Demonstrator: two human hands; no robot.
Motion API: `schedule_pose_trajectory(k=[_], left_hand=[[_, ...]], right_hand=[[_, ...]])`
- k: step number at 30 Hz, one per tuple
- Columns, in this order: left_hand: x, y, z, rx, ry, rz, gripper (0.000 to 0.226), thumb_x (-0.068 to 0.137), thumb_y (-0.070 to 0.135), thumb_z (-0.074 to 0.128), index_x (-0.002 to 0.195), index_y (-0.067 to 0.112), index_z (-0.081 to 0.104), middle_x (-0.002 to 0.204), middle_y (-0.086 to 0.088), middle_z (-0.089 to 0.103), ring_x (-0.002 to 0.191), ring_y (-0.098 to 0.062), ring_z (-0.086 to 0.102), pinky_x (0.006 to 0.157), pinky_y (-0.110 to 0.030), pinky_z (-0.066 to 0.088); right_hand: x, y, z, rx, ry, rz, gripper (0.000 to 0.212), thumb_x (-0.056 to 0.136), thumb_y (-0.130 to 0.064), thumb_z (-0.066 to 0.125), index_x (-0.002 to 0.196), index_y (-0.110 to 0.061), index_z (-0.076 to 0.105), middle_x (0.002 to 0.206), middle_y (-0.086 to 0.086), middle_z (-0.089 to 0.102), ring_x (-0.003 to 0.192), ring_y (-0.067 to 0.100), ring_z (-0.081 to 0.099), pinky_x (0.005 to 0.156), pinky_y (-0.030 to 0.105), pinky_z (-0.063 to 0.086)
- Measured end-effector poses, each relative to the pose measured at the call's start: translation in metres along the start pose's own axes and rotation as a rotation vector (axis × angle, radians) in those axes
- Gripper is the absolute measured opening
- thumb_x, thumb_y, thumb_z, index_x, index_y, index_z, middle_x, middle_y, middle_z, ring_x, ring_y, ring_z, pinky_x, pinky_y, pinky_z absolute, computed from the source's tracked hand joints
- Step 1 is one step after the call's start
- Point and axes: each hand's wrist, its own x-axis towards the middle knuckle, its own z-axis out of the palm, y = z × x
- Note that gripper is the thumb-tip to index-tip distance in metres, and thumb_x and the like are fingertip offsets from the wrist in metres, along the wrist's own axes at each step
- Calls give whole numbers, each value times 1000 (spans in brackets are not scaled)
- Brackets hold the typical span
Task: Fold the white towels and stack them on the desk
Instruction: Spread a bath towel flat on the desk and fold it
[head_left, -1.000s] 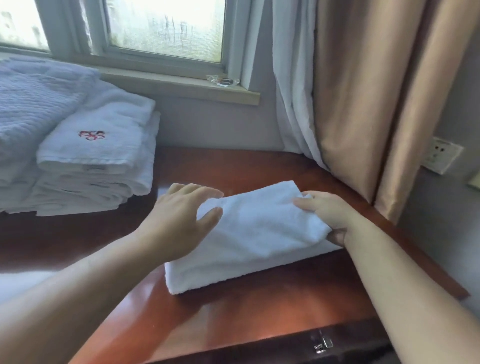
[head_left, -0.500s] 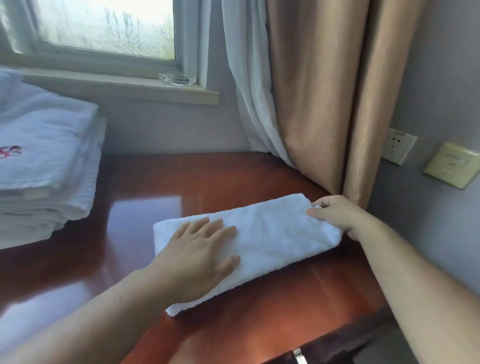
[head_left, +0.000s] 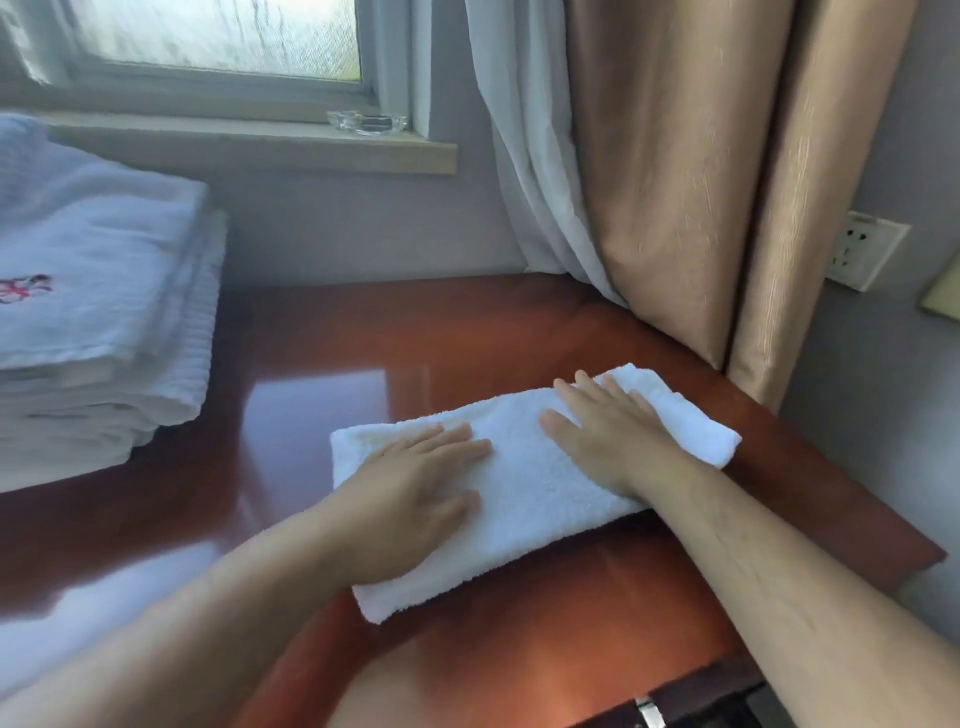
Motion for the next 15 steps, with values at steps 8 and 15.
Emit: schedule_pose_trajectory(k=[8,15], left_hand=[[-40,-42,-14,152,-7,-128,67,89,74,11,153,55,19,162,32,5,149,9,-4,122,-26,0],[-70,-49,-33,192,-18,-252,63,89,78,32,148,58,29,158,33,21,142,-4,21,115,-40,20]], right_hand=[[-18,-19,2,168,405,-131,44,100,-39,50,138,-19,59,146,3,53,139,27,42,114,37,31],[-78,-102,18,281,470,-641,17,81,-4,75,91,-18,74,90,-10,59,86,15,53,80,16,40]])
